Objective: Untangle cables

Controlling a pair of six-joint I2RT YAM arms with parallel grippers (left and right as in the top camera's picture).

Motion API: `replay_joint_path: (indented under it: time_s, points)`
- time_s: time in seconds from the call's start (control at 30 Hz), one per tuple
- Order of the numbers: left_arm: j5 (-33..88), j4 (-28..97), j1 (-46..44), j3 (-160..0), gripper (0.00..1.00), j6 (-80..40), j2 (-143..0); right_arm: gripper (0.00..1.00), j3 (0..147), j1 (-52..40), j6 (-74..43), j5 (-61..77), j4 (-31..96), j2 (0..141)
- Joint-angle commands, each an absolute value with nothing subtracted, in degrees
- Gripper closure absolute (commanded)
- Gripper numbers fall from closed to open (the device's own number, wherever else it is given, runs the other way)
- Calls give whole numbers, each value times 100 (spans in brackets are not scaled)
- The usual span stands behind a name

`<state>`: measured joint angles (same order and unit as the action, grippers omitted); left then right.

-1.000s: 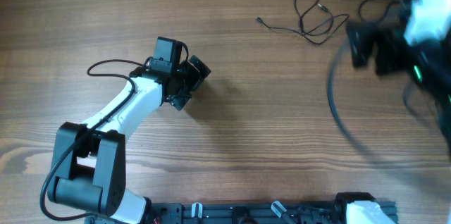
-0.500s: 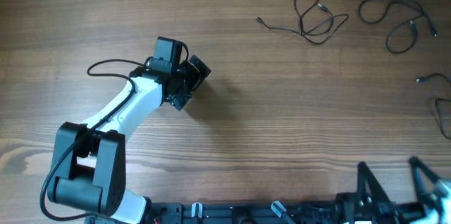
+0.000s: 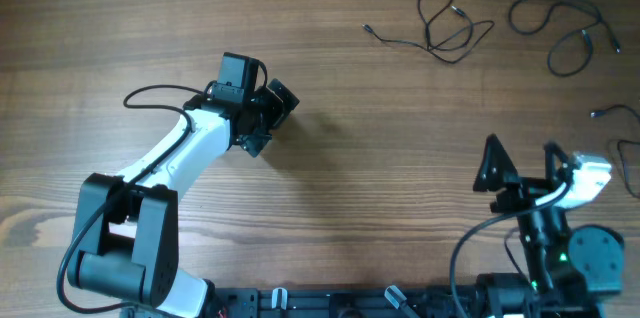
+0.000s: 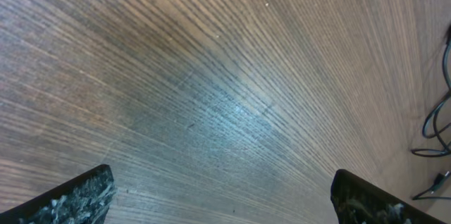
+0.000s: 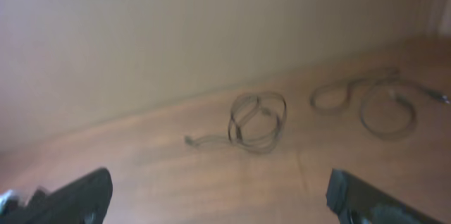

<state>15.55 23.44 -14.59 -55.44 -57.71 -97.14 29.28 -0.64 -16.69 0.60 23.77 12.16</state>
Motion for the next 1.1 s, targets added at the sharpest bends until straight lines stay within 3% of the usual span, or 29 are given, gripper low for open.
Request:
replay_joint_path:
  time_s: [0.0,0.23,0.57,0.8,1.07]
  points:
    - [1535,2344,-1450,-5551,0,-5784,-9623,0,2252,-78,-1498,130,1647,1107]
    - [1538,2344,-1450,-5553,0,-5784,-9623,0,923,-56,-1514,-414,436,246]
    - [1538,2344,-1450,-5553,0,-5782,-9623,0,27,604,-1804,-410,-91,21]
    - [1538,2344,-1450,-5553,0,-5784,-9623,0,25,602,-322,259,-14,21]
    - [1538,2344,-1450,-5553,0,-5782,-9623,0,23,602,-165,285,-16,21]
